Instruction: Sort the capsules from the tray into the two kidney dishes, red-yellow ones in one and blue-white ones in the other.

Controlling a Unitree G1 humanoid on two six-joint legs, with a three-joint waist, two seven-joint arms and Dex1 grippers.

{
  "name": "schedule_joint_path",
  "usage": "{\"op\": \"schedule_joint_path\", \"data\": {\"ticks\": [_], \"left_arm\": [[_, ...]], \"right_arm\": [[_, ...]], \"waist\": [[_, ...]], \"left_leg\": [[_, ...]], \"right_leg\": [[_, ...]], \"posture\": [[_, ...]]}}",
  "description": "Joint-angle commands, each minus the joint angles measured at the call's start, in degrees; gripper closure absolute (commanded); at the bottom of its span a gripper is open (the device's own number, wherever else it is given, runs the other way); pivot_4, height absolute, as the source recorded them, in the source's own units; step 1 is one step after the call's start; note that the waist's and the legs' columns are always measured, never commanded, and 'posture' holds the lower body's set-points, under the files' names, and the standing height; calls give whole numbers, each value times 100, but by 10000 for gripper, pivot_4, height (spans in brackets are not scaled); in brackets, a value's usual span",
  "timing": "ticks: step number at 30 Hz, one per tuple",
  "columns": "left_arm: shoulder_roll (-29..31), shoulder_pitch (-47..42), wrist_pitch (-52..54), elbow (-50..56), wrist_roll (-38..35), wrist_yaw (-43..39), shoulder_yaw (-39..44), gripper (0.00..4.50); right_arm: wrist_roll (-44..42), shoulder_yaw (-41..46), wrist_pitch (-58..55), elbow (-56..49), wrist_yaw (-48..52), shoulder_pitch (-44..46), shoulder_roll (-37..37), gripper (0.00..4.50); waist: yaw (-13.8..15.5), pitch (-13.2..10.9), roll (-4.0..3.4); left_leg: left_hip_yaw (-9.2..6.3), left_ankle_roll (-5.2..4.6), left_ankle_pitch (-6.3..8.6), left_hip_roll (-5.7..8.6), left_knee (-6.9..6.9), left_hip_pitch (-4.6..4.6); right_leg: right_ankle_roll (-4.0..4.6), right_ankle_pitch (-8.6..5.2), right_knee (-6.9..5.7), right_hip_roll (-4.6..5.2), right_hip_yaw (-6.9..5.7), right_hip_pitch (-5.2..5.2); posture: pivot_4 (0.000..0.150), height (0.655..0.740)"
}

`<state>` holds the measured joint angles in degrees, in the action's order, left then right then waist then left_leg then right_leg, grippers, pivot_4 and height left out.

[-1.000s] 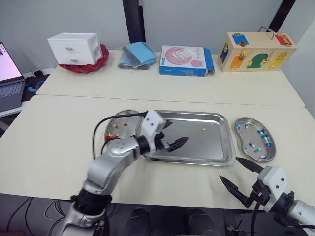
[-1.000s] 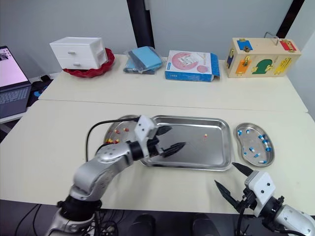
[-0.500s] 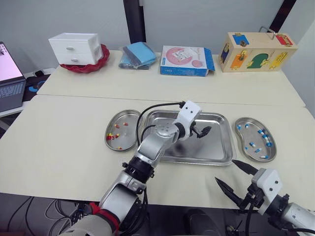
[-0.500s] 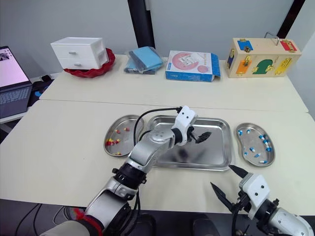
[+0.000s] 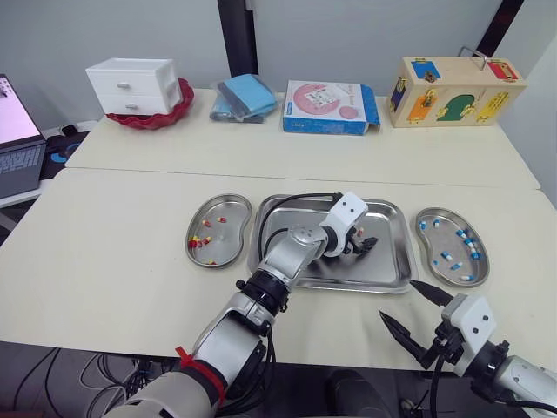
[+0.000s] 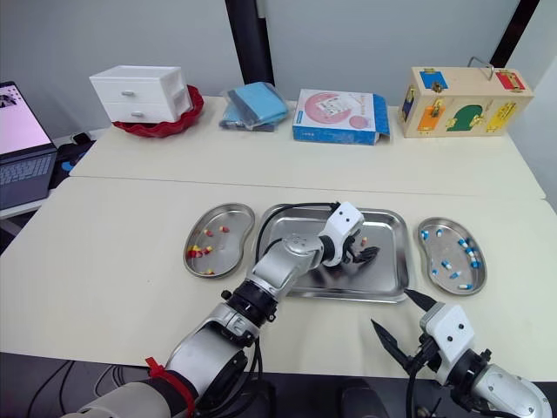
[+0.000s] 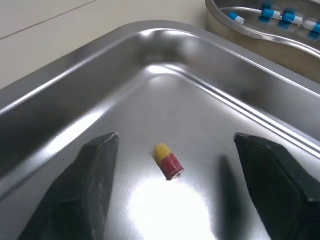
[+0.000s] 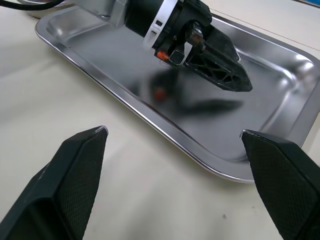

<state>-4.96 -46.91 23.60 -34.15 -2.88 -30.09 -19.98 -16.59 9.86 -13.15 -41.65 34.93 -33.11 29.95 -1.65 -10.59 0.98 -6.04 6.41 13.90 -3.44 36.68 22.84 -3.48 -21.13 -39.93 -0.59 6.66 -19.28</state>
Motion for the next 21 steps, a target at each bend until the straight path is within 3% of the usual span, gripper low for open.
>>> {"op": "schedule_joint_path", "data": {"ticks": [1, 7, 9, 14, 21], "left_arm": [[-82, -101, -135, -68, 96, -125, -8, 21923], [-46, -91, -206, -15, 145, -258, 35, 40662], [25, -16, -208, 278, 120, -373, 36, 44514], [516, 401, 251, 1857, -43, -762, 65, 44514], [1702, 1169, 1940, 4441, -836, -1133, 757, 44514]], "right_arm": [[-39, 63, -4, -263, -31, -4, 25, 0], [-21, 53, -27, -259, -41, -18, 8, 0], [-8, 45, -12, -241, -32, -15, 9, 0], [55, 13, 155, -129, 82, 83, 76, 0], [171, -402, 502, 200, 589, 562, 402, 0]], "waist": [[0, 0, 0], [1, 0, 0], [-2, 0, 0], [-20, 1, -4], [-11, 2, -7]], "left_leg": [[0, 0, 0, 0, 0, 0], [0, 0, 0, 0, 0, 0], [0, 0, 0, 0, 0, 0], [0, 1, -1, -2, -2, 0], [0, 2, -1, -5, 3, -2]], "right_leg": [[0, 0, 0, 0, 0, 0], [0, 0, 0, 0, 0, 0], [0, 0, 0, 0, 0, 0], [0, 0, -1, 0, 1, -1], [0, 0, -2, 0, 0, 1]], "posture": [[1500, 7302], [1500, 7302], [1500, 7302], [1500, 7302], [1500, 7302]]}}
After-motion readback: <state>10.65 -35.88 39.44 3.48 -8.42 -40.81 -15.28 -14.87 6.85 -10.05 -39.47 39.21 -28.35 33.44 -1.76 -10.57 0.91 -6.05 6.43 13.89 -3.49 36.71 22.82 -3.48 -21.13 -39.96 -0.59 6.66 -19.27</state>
